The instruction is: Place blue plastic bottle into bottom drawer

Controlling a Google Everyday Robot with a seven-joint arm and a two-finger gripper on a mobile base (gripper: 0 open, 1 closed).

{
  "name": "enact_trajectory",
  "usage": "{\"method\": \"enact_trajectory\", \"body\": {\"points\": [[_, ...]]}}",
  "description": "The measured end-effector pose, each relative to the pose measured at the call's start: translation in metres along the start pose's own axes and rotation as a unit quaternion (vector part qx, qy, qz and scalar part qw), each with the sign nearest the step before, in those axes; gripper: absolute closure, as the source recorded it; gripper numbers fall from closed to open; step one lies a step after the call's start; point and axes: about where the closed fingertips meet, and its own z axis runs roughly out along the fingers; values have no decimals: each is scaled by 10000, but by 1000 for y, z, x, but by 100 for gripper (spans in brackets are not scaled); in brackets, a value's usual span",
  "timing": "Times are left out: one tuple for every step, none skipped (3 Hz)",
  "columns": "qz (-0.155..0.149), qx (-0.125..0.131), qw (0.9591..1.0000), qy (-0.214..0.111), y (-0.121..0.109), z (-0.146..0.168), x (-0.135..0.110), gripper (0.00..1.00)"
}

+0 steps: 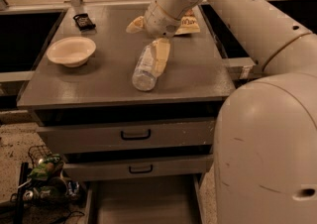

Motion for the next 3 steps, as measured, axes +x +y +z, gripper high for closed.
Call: {"method": "enact_trajectory", "body": {"points": [[-168,5,9998,-121,0,5,-8,0],[-219,-2,9996,-171,0,8,-12,0],[-348,-23,9990,-282,-9,19,-30,0]]}}
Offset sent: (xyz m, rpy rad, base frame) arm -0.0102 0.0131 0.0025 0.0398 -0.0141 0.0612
